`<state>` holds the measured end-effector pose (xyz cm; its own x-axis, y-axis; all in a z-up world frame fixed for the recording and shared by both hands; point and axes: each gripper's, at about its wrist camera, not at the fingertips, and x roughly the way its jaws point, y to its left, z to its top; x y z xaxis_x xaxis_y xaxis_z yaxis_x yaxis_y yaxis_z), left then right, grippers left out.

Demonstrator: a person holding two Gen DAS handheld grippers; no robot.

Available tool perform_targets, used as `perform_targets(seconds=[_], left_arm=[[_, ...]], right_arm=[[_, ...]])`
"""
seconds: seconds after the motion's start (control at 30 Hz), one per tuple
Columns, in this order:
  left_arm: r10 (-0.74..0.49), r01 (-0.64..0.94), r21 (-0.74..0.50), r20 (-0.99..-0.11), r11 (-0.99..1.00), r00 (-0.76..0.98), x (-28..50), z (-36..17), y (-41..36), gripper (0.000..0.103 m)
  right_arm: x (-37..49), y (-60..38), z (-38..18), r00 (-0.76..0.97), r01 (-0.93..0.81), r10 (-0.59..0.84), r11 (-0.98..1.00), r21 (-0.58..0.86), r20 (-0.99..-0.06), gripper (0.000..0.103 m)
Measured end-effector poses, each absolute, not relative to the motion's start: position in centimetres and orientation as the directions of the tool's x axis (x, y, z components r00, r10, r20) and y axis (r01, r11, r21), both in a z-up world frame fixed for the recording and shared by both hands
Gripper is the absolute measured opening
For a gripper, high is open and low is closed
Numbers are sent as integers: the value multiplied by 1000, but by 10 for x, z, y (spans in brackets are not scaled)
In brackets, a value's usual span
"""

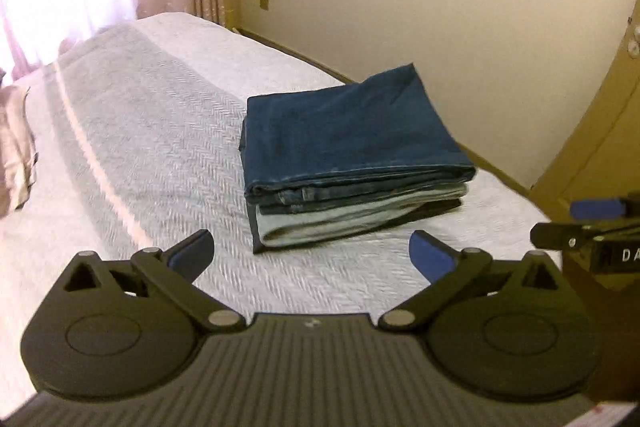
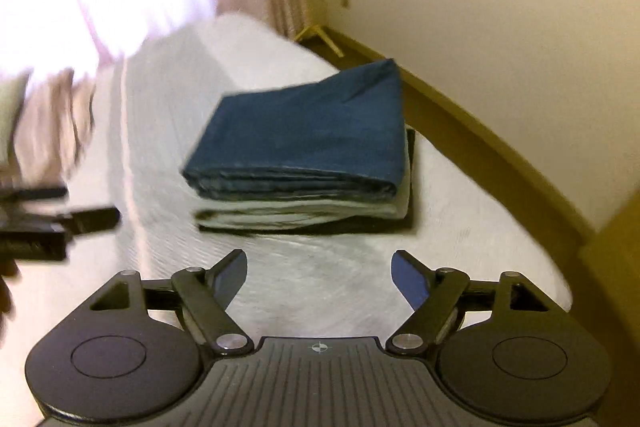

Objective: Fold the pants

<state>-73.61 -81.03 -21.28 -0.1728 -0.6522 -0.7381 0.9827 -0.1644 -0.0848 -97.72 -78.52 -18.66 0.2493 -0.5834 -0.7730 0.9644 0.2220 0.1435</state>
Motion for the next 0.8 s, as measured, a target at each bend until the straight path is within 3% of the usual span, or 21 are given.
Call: perform_targets(seconds=[0.37,0.8], left_arm=[[-667,983,-132,-721,-130,-185,-728,-157,-731,102],[-704,977,-140,-678,-160,-212,-731,-143,-701,102]], right_arm=[[-964,-702,-138,218,976,-646,140,167,-732,78],[-959,-665,-126,198,980,-666,120,160,-719,78]])
